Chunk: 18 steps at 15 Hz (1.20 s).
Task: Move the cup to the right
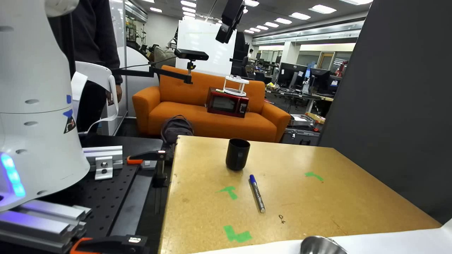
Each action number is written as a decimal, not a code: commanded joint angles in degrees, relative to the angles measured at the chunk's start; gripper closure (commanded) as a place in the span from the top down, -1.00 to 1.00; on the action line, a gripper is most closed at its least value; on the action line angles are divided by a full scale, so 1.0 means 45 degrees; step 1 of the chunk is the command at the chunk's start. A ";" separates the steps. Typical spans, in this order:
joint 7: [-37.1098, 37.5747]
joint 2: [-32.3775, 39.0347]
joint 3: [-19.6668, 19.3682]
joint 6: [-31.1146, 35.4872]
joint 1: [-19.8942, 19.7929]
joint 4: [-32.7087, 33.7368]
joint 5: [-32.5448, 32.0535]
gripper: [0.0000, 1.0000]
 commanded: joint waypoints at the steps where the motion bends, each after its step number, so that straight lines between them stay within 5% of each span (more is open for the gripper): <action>1: -0.0026 -0.0002 0.0067 -0.0027 -0.0081 0.0016 0.0021 1.00; 8: -0.1254 0.1025 0.0612 0.0526 0.0354 0.0137 -0.0751 1.00; 18: -0.5609 0.5271 0.1372 0.6071 0.2006 0.0264 -0.1673 1.00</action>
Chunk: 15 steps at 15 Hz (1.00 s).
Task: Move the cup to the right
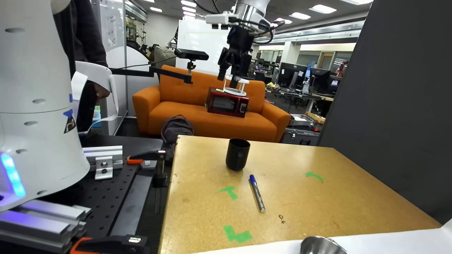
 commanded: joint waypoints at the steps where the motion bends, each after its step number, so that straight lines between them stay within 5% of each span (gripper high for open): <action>1: -0.2178 0.1764 -0.0048 0.0981 0.0373 0.0476 -0.0132 1.00; 10: -0.6908 0.4499 0.0414 0.1108 0.0491 0.2152 -0.1722 1.00; 15: -0.6043 0.4227 0.0401 0.1354 0.0503 0.1768 -0.1392 1.00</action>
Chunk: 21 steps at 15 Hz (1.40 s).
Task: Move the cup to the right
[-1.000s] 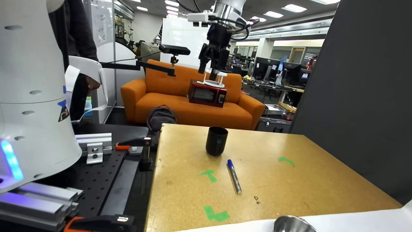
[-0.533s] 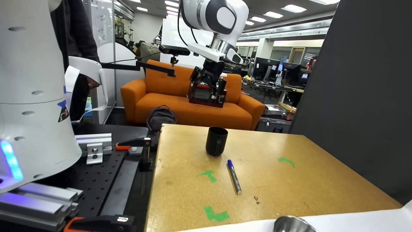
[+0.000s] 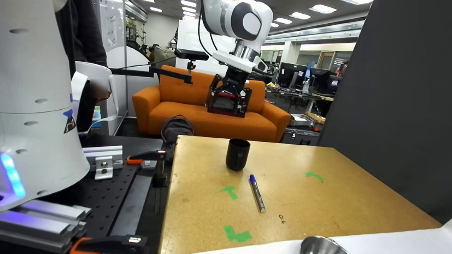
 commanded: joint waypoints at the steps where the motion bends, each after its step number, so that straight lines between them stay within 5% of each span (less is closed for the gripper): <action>1: 0.0025 0.0009 0.0120 -0.0036 -0.0116 0.0027 -0.0028 1.00; 10: -0.4521 0.1796 0.0623 0.2275 -0.0587 -0.0210 -0.0768 1.00; 21: -0.5817 0.2907 0.0237 0.3761 -0.0966 -0.0177 -0.1585 1.00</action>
